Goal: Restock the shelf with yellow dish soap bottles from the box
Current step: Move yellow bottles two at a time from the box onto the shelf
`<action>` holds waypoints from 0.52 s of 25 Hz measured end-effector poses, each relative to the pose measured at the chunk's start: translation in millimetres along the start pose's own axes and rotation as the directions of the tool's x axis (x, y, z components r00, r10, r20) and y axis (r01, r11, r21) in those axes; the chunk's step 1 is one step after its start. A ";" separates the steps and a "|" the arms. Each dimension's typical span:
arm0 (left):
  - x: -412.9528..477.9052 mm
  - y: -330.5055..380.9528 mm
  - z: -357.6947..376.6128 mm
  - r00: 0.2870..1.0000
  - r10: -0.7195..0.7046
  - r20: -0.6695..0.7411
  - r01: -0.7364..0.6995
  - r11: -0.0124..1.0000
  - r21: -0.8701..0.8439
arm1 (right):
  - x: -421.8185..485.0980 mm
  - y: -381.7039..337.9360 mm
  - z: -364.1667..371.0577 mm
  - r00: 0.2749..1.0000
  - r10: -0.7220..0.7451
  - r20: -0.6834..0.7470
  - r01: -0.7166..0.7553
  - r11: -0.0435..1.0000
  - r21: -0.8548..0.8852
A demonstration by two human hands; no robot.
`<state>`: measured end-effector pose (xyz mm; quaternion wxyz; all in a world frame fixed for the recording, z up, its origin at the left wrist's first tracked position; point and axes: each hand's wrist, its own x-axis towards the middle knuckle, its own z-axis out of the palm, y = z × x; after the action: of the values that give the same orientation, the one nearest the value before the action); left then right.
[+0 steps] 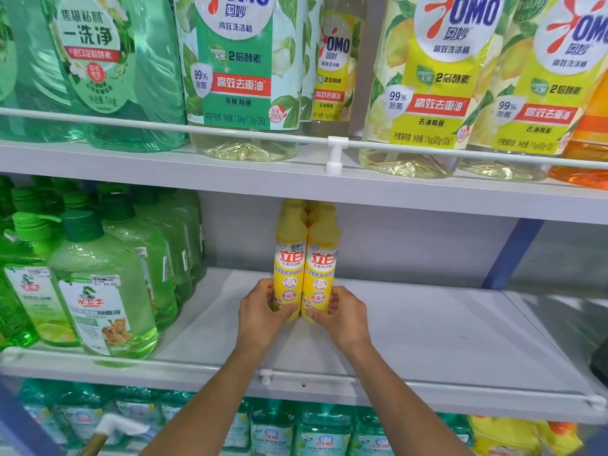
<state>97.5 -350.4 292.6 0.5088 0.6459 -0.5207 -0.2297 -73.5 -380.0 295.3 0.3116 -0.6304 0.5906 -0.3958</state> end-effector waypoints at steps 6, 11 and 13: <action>-0.3 3.6 1.9 1.000 -0.025 0.009 0.024 0.999 0.025 | -1.1 -1.6 -0.9 1.000 -0.001 0.023 0.002 1.000 -0.011; -4.4 12.2 0.4 0.998 -0.062 0.016 0.061 0.996 0.069 | -1.9 -6.9 -7.1 0.997 -0.027 0.070 0.035 0.994 -0.106; -8.4 21.6 -5.0 0.995 -0.084 0.050 0.078 0.990 0.117 | -2.7 -13.8 -14.3 0.992 -0.011 0.124 0.032 0.986 -0.165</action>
<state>89.2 -339.4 312.0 0.4467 0.6883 -0.5201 -0.2372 -79.1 -374.7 313.8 0.2892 -0.6838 0.5945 -0.3086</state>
